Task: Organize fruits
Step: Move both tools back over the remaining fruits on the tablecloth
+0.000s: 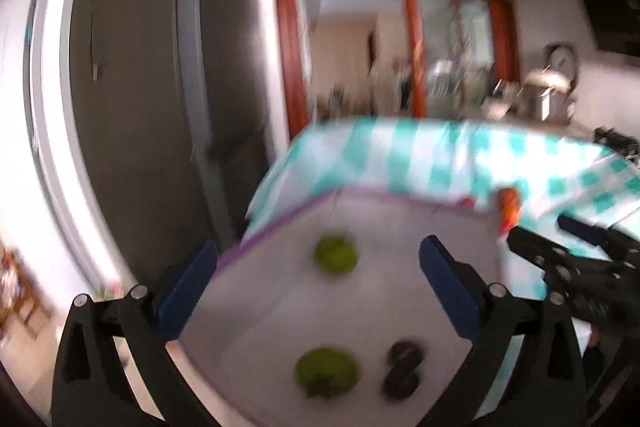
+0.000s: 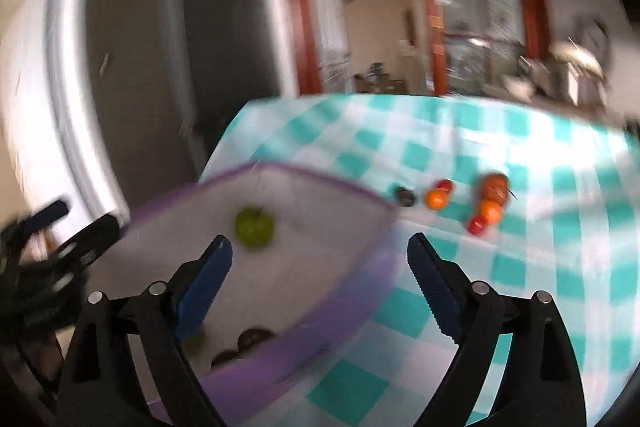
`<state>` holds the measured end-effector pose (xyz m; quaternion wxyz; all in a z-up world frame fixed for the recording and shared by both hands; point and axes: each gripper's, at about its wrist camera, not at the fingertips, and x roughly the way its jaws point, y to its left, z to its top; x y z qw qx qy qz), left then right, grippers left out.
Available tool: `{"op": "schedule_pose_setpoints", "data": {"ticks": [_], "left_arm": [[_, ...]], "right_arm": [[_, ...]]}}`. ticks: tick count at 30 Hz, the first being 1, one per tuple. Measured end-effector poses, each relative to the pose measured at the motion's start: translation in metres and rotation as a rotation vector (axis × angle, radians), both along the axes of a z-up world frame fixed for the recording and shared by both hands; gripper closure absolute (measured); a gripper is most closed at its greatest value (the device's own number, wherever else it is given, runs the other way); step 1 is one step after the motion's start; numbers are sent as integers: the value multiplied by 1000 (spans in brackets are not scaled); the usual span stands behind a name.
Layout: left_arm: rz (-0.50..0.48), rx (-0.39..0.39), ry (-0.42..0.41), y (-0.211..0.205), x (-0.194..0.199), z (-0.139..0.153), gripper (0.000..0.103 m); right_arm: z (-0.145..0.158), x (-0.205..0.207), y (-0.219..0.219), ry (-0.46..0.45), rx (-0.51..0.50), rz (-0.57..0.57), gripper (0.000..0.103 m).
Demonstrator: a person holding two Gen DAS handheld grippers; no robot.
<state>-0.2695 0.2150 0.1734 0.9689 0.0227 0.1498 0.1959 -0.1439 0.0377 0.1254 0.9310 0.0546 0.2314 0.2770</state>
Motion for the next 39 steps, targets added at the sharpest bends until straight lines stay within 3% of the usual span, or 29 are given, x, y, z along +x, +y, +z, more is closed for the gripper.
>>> {"op": "schedule_pose_setpoints", "data": {"ticks": [3,7,10,12,15,19,27,34,39], "left_arm": [[-119,35,-93,-45,-6,14,2],[-304,31,-122,-109,8,15,2],[-424,-6,-40,-155,46,-6,2],[-481,-80,47,-173,79,-26,2],[-468,-185,160,-186,136,-62,2],[-370,-201,247,-196,211,-96,2],[-234,-286,300,-174,309,-124,2],[-294,-464,364,-142,324,-148,2],[-306,-441,417,-147,330,-155,2]], "right_arm": [[-16,18,-51,79,54,-122,17],[-47,36,-114,176,94,-276,17],[-70,44,-154,229,97,-383,17],[-82,48,-177,256,92,-434,17],[-95,54,-202,279,83,-497,17],[-105,58,-223,300,109,-532,17],[-96,95,-221,309,132,-503,17],[-93,166,-209,336,122,-477,17],[-103,235,-178,430,98,-376,17]]}}
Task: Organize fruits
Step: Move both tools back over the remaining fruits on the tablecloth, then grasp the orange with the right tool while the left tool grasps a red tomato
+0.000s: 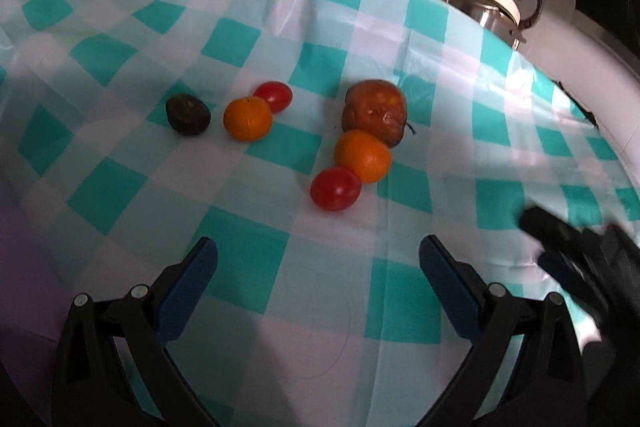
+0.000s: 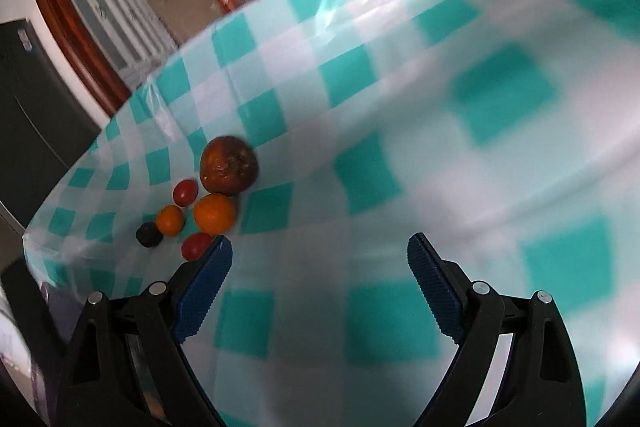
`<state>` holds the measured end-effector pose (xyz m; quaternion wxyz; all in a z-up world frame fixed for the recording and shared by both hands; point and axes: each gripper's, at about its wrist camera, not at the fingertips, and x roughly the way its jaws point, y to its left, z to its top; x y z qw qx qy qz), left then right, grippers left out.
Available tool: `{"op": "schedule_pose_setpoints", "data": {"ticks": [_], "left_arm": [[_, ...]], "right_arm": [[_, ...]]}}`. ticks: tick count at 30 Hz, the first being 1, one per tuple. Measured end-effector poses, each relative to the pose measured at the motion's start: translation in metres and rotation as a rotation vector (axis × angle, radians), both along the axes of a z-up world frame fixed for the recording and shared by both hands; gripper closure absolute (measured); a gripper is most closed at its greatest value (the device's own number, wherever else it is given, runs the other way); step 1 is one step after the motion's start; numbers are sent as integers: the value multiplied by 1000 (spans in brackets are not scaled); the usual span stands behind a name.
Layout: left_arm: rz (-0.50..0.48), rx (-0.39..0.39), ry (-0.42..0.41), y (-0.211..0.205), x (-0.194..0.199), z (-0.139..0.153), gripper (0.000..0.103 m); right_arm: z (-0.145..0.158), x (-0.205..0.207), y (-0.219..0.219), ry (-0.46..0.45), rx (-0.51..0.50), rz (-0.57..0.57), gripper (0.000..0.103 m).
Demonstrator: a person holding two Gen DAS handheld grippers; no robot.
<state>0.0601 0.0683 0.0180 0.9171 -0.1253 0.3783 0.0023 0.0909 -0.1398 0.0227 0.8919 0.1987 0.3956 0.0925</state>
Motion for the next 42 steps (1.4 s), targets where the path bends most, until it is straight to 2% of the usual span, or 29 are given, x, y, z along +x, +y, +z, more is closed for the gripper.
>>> {"op": "schedule_pose_setpoints", "data": {"ticks": [5,10,13,16,18,20,25,28,29,31,34,36,39,42], "left_arm": [[-23,2,49,-1,5,-7,2],[-30,-23,83,1,9,-12,2],[-26,-29,79,2,9,-13,5],[-16,-31,78,2,9,-13,7],[-11,-28,77,3,9,-13,7],[-10,-29,76,3,9,-13,7],[-10,-34,74,5,9,-13,7],[-11,-38,71,6,8,-13,7],[-11,-40,70,6,7,-13,7],[-14,-43,69,6,7,-12,7],[-14,-44,69,6,7,-13,6],[-14,-44,68,6,7,-13,6],[-14,-44,69,6,7,-13,6],[-16,-46,68,7,7,-13,6]], "right_arm": [[-4,45,52,45,-56,194,17],[-6,69,90,61,-157,323,21],[-8,82,102,83,-163,364,24],[-12,98,105,123,-127,402,25],[-16,107,104,148,-83,431,33],[-18,112,106,154,-98,434,39],[-18,107,115,109,-185,455,43],[-20,102,118,75,-184,479,53],[-20,99,116,68,-168,480,59],[-17,91,107,58,-183,434,59],[-8,70,77,25,-125,356,59],[-1,45,51,-5,-156,265,59],[1,13,27,-23,-198,192,59],[-5,-16,10,-35,-285,141,59]]}}
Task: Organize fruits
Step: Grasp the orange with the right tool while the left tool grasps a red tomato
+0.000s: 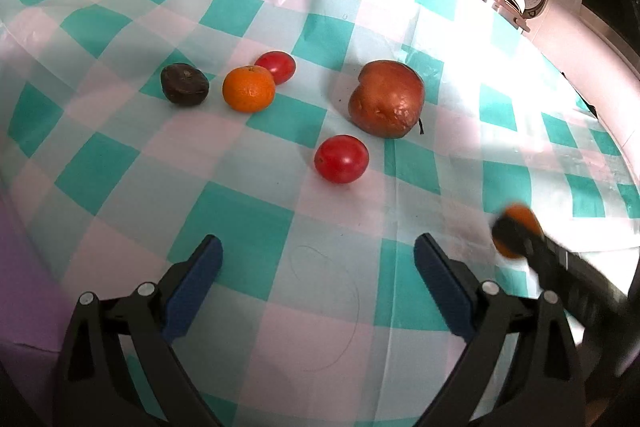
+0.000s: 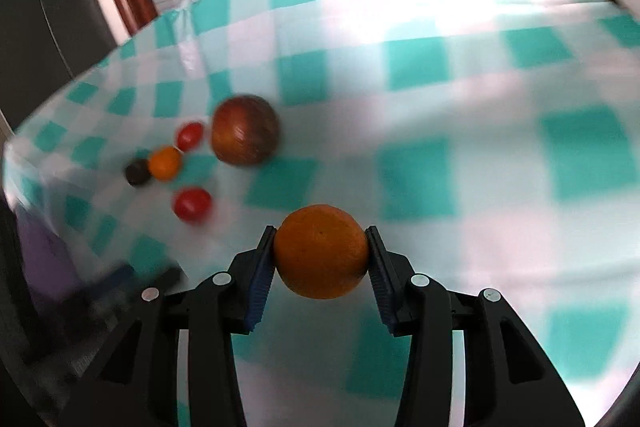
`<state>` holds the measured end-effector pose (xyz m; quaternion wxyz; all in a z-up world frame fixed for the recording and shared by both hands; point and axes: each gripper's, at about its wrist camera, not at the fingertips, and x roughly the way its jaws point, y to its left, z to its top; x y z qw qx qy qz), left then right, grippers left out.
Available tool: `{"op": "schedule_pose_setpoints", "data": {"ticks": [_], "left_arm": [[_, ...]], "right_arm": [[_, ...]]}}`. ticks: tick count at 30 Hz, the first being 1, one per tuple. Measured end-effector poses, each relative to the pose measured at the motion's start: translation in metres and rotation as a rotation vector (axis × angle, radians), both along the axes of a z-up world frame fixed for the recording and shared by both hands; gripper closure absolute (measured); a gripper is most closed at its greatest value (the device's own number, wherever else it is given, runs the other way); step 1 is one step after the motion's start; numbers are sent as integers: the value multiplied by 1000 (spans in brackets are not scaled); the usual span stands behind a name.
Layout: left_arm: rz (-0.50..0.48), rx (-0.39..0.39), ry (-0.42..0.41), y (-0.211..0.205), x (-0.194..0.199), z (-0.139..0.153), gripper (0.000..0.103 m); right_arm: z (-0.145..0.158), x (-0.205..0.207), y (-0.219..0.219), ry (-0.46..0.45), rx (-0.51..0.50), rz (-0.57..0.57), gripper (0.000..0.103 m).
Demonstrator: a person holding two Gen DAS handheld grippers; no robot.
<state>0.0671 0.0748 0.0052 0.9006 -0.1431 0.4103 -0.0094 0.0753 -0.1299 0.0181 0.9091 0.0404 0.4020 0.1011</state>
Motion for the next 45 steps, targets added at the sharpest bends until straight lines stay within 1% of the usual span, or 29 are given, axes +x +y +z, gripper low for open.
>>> {"op": "schedule_pose_setpoints", "data": {"ticks": [3,4,8,10,14,19,20,23,24,25,26,27,31,33,37,40,45], "left_arm": [[0,-1,0,-1,0,0,6],[0,0,1,-1,0,0,6],[4,8,7,-3,1,0,5],[8,10,10,-3,4,0,3],[41,14,18,-3,19,0,2],[84,39,31,-7,54,0,3],[90,43,32,-8,60,0,5],[86,75,33,-14,70,0,17],[82,96,34,-17,71,0,27],[77,107,35,-18,71,1,39],[63,110,32,-20,71,2,50],[50,105,29,-20,71,2,67],[13,64,14,-18,65,3,68],[2,43,-7,-16,60,3,68],[-4,62,-59,-20,49,10,68],[2,79,-108,-24,36,17,68],[-2,25,-136,-23,6,22,68]], "right_arm": [[-11,-12,-15,20,-14,-25,59],[-12,-13,-18,22,4,-28,58],[-14,-9,-24,34,16,-27,57],[-17,-5,-22,53,2,-28,54],[-19,-2,-16,58,4,-27,54],[-19,-4,-14,58,-11,-20,54],[-19,-4,-15,58,-8,-20,54],[-20,-4,-15,58,-6,-18,54],[-20,-4,-15,58,-7,-18,54],[-20,-4,-15,58,-7,-18,54],[-20,-4,-15,58,-8,-18,54],[-20,-4,-15,57,-8,-18,54],[-20,-4,-16,56,5,-21,56],[-21,-3,-19,55,28,-23,57],[-22,-2,-23,54,65,-25,57],[-23,-1,-30,55,125,-29,57],[-27,3,-48,57,279,-37,58]]}}
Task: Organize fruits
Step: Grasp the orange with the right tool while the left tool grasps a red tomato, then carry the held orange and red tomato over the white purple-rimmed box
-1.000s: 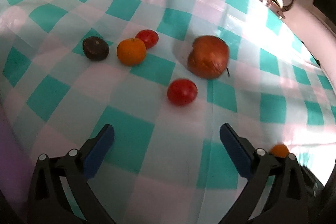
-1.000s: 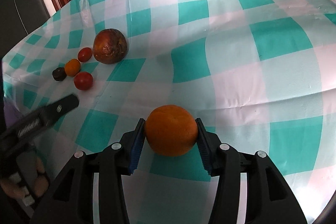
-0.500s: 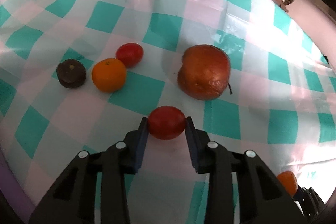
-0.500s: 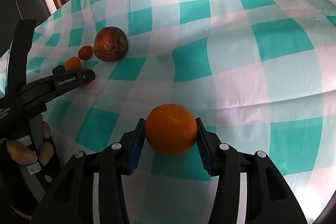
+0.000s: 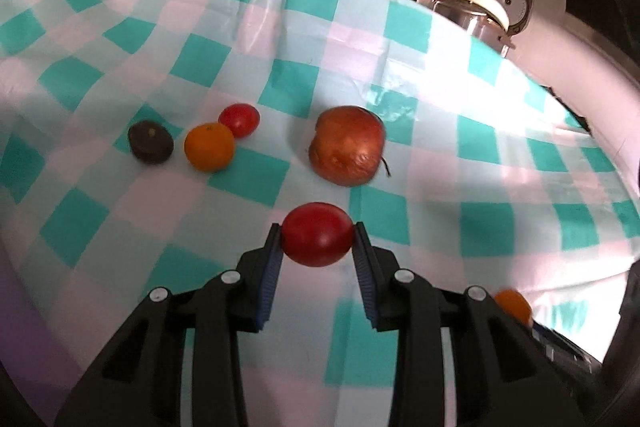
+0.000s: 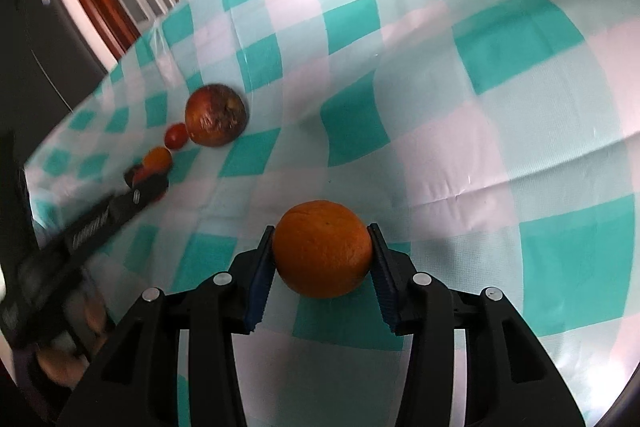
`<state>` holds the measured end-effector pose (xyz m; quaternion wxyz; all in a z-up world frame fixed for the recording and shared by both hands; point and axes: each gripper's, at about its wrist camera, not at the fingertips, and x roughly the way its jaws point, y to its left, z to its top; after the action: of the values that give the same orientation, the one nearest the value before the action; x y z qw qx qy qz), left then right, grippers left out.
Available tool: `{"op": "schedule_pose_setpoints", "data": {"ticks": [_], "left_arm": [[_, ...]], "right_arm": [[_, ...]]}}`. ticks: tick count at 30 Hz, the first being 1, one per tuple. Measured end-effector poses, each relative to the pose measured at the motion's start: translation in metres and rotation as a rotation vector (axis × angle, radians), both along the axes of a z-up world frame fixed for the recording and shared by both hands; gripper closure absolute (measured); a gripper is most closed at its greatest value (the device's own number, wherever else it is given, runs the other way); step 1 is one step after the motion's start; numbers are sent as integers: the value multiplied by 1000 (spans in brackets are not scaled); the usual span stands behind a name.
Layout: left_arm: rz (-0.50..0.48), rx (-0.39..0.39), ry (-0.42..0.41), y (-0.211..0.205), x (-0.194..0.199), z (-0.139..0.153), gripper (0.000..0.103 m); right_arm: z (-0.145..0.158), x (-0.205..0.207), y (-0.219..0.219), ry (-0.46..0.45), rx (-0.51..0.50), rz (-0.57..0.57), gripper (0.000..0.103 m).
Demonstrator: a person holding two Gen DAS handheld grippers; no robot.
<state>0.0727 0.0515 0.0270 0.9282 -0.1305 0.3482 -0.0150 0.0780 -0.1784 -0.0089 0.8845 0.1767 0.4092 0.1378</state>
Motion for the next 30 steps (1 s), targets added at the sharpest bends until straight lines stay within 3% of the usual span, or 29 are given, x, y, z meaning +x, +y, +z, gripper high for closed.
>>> {"op": "schedule_pose_setpoints", "data": {"ticks": [6,12,17,21,30], "left_arm": [[-19,40,-74,-12,-55,12,68],[-113,68,-107,-17,-143,22,68],[-199,111,-104,-17,-213,28,68],[-217,95,-95,-3,-251,38,68],[-154,81,-255,42,-305,98,68]], "right_arm": [[5,-8,-7,-18,35,-44,59],[1,-82,-20,31,145,-160,59],[7,-136,10,13,47,-91,59],[11,-166,31,10,-13,-41,59],[51,-203,90,-91,-69,119,59]]}}
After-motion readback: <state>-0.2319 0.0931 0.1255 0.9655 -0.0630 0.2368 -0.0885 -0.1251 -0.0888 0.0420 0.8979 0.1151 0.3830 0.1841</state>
